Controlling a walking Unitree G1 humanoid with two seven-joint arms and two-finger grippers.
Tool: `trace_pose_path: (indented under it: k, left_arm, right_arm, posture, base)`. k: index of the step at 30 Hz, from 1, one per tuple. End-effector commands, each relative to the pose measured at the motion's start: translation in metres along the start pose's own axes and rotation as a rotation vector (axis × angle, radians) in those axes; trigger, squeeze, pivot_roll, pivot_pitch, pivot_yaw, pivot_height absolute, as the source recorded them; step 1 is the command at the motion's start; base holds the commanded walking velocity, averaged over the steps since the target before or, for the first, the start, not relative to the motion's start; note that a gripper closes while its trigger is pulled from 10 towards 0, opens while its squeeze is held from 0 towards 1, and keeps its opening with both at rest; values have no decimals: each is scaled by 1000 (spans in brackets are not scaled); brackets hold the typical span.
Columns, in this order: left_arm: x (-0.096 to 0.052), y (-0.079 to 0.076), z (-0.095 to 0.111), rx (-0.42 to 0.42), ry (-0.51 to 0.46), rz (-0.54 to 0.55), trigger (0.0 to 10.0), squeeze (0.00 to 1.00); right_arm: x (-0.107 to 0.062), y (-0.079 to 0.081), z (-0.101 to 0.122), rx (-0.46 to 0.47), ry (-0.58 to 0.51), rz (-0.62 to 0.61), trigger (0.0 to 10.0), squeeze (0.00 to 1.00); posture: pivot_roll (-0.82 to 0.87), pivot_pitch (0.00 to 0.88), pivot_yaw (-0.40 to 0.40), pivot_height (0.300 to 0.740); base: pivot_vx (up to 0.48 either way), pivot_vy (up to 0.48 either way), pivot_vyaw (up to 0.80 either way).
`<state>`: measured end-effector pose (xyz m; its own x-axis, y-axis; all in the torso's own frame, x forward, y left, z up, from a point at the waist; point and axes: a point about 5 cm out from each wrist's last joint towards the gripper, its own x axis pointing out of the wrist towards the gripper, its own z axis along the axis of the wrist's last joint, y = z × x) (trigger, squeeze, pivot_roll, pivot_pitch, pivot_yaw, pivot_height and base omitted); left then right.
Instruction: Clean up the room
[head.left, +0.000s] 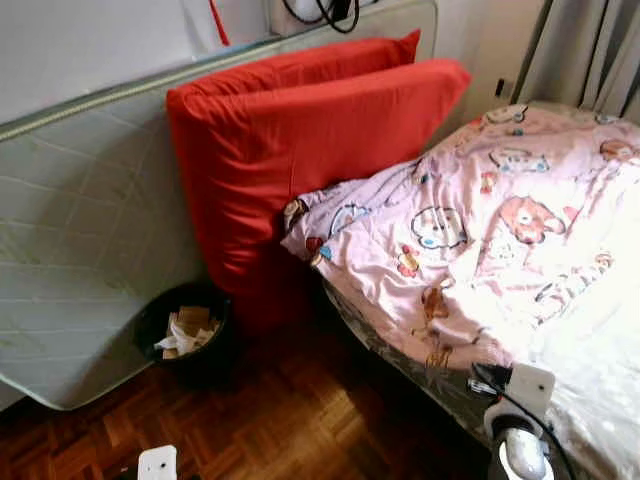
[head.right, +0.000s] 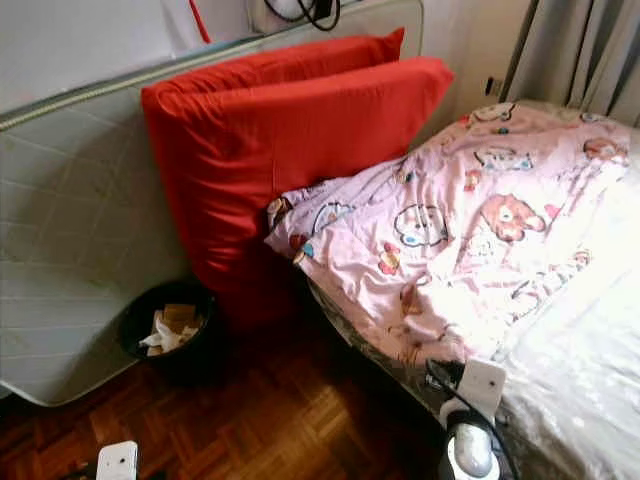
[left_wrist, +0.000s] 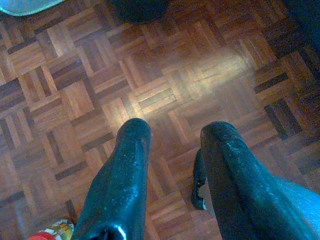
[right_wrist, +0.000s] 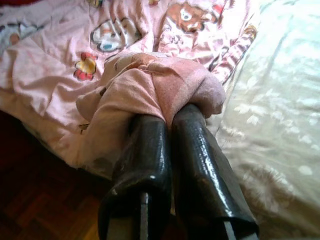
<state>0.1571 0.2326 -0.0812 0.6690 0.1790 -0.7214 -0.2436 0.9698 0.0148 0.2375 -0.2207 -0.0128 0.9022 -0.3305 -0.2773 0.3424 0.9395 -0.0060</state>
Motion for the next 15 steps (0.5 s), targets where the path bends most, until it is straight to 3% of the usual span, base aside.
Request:
trace_pose_path:
  k: [1, 10, 15]
  left_arm:
    - [-1, 2, -4, 19, 14, 3, 10000, 0]
    - [-2, 2, -5, 26, 25, -3, 10000, 0]
    - [-2, 2, -5, 31, 28, -9, 10000, 0]
  right_arm:
    - [-6, 7, -12, -10, 63, 37, 10000, 0]
    - [-22, 4, -52, -142, 328, 67, 10000, 0]
    - [-25, -1, -59, -165, 371, 53, 10000, 0]
  posture:
    - [57, 0, 77, 740]
    - [55, 0, 76, 740]
    - [50, 0, 76, 740]
  base:
    - [0, 0, 0]
    - [0, 0, 0]
    - [0, 0, 0]
